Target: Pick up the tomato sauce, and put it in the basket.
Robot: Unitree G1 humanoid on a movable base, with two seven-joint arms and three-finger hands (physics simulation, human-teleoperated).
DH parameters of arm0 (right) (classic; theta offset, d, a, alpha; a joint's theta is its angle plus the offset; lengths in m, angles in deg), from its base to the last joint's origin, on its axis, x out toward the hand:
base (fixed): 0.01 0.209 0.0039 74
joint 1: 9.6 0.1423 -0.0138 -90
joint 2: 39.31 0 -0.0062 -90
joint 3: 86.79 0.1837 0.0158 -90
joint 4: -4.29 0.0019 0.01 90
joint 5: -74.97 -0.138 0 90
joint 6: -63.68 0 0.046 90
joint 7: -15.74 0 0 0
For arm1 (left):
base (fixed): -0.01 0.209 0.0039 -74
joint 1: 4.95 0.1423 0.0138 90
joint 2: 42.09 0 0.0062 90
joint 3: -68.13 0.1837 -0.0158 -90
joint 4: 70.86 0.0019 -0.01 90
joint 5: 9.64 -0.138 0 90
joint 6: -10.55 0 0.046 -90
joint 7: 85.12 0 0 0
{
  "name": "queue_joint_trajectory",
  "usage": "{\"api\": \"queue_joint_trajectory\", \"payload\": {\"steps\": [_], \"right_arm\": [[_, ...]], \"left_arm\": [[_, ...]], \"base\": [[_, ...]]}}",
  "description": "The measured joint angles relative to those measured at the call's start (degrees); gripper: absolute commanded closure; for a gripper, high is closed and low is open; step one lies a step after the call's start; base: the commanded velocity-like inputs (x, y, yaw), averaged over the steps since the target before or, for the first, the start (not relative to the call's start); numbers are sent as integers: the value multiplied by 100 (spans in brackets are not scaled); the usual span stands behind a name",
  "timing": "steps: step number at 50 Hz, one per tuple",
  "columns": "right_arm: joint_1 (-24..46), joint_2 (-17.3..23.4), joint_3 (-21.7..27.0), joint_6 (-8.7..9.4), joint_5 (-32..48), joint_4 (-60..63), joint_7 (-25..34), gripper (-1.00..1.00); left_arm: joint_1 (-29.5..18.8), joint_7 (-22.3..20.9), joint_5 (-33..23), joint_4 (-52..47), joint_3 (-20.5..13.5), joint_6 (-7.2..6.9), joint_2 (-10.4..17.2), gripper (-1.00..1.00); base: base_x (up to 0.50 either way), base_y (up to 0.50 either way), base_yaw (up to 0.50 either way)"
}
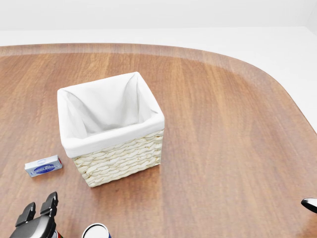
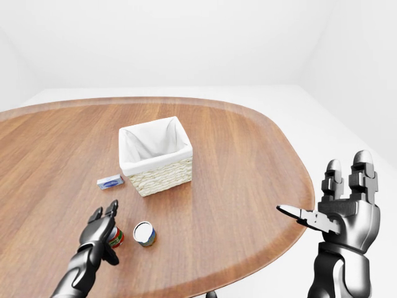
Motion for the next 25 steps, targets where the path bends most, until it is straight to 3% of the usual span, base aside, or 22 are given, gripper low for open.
{"api": "queue_joint_trajectory", "payload": {"steps": [20,21,22,23,24,25], "right_arm": [[-1,4,1,0,-8,-40,13,-100],[0,4,2,0,-9,-42,14,-100],[0,5,2,0,-10,-45,15,-100],[0,5,1,0,-11,-47,16,-100],[1,5,1,0,-11,-49,16,-100],[1,6,0,0,-11,-51,17,-100]], "left_arm": [[-105,113,31,379,127,0,27,-98],[-102,104,35,381,129,0,27,21],[-99,99,37,380,130,0,27,21],[-96,92,40,382,132,0,26,69],[-92,86,42,381,134,0,25,69],[-90,83,46,377,134,0,25,100]], "base": [[0,0,0],[0,0,0],[0,0,0],[0,0,0],[0,0,0],[0,0,0]]}}
